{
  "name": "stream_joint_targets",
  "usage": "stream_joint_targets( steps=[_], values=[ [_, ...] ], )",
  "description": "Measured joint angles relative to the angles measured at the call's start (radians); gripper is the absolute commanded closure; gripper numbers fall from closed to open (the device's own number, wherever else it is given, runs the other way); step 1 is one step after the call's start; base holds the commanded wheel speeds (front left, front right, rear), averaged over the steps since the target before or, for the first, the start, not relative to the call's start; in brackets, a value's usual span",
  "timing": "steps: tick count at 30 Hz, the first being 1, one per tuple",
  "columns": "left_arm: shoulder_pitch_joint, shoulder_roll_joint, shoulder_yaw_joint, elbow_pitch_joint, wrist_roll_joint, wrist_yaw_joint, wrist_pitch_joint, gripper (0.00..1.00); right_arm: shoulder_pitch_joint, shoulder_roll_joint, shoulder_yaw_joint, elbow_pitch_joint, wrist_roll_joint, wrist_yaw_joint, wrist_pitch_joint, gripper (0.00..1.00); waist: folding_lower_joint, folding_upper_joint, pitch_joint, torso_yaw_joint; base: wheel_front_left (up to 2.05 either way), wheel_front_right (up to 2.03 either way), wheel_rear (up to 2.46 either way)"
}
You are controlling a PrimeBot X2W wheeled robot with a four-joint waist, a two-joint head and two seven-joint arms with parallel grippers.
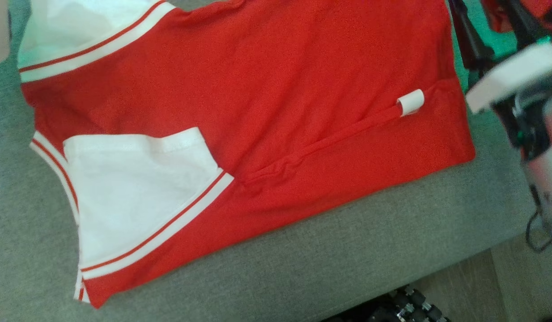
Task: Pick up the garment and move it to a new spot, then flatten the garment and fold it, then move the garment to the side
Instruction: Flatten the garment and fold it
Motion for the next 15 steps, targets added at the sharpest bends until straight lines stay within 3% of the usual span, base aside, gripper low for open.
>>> stream_joint_targets(
  steps=[7, 12, 15],
  values=[
    [-0.034, -0.015, -0.041, 0.001, 0.004, -0.007, -0.006, 1.00, -0.210, -0.001, 0.103, 0.157, 0.009, 0.000, 0.228, 0.00, 0.0000, 0.0000, -0.005, 0.031, 0.00, 0.00, 0.00],
    [-0.037, -0.016, -0.067, 0.001, -0.003, -0.007, -0.003, 1.00, -0.278, 0.012, 0.144, 0.233, 0.027, 0.000, 0.258, 0.00, 0.0000, 0.0000, -0.004, 0.046, 0.00, 0.00, 0.00],
    [-0.043, -0.016, -0.077, 0.001, -0.003, -0.014, 0.003, 1.00, -0.306, 0.022, 0.174, 0.265, 0.033, 0.000, 0.258, 0.12, 0.0001, 0.0000, -0.003, 0.051, 0.00, 0.00, 0.00]
  ],
)
